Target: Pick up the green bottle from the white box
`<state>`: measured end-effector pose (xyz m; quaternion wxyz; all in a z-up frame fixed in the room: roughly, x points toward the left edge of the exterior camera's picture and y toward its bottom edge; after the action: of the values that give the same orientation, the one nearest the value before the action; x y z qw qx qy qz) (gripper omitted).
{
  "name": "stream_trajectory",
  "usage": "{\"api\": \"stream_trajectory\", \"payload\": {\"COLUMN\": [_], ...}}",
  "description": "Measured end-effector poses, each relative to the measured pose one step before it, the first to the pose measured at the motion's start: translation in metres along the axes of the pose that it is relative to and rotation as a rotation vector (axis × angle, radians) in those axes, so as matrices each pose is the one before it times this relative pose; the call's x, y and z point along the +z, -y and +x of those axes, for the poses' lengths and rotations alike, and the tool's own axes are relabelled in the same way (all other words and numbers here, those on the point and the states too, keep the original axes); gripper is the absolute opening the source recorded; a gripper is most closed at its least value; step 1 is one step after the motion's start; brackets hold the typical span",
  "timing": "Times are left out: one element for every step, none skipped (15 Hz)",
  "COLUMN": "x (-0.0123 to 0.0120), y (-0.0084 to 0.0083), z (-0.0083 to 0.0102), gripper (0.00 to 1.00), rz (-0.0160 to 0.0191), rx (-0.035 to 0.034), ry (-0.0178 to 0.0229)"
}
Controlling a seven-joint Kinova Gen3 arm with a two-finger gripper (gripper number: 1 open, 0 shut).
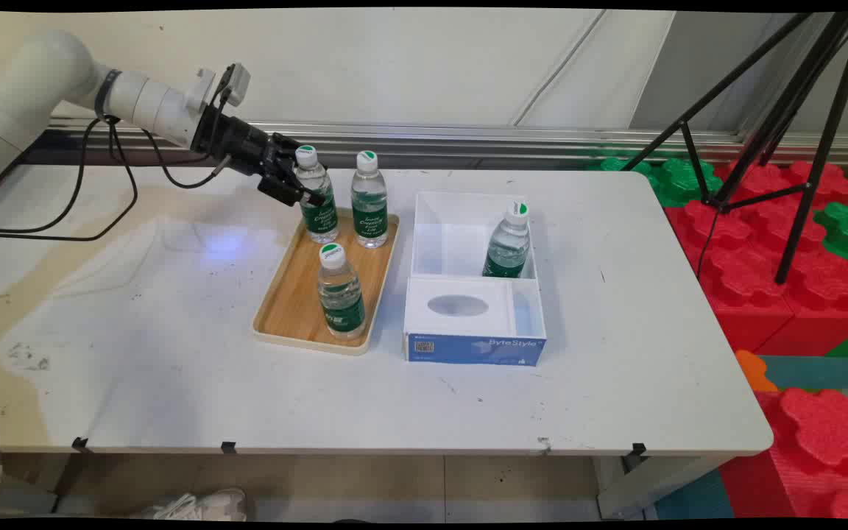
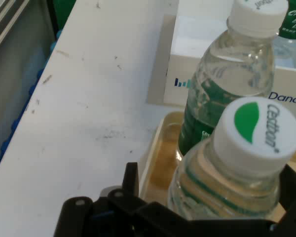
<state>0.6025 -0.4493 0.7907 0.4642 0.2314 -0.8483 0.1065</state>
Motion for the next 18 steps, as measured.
{"api": "stream_trajectory", "payload": {"x": [-0.00131, -0.00242, -0.0023, -0.00295, -0.00311, -0.00283, -0.00254, -0.00312, -0.00295, -0.00349, -0.00374, -0.00323, -0.0022, -0.00362, -0.00431, -0.00438, -0.00355, -0.00406], "y": [0.00045, 0.00092, 0.00048, 0.00028, -0.0002, -0.00039, -0.00038, -0.00065, -0.00071, -0.00086, -0.00103, -0.00092, -0.00063, -0.00096, -0.00109, -0.0011, -0.00101, -0.00124], "z": [-0.0003, -0.00035, -0.0004, -0.00063, -0.00074, -0.00013, -0.00003, 0.00052, 0.00103, 0.00178, 0.00242, 0.00279, 0.00196, 0.00334, 0.00407, 0.00438, 0.00415, 0.00454], "gripper": [1.0, 1.0, 1.0, 1.0, 1.0, 1.0, 1.0, 1.0, 1.0, 1.0, 1.0, 1.0, 1.0, 1.0, 1.0, 1.0, 1.0, 1.0], "rz": [0.00112, 0.00124, 0.00097, 0.00049, -0.00042, -0.00141, -0.00107, -0.00119, -0.00118, -0.00128, -0.00143, -0.00116, -0.00069, -0.00054, -0.00052, -0.00033, -0.00097, -0.00079], "rx": [-0.00061, -0.00118, -0.00097, -0.00134, -0.00091, -0.00036, -0.00049, -0.00102, -0.00047, -0.00083, -0.00012, 0.00013, -0.00011, -0.00007, -0.00003, 0.0004, 0.00062, 0.00026], "ry": [0.00097, 0.00205, 0.00142, 0.00174, 0.00171, 0.00166, 0.0011, 0.00042, -0.00002, -0.00065, -0.00133, -0.00156, -0.00148, -0.00222, -0.00315, -0.00333, -0.00375, -0.00381]}}
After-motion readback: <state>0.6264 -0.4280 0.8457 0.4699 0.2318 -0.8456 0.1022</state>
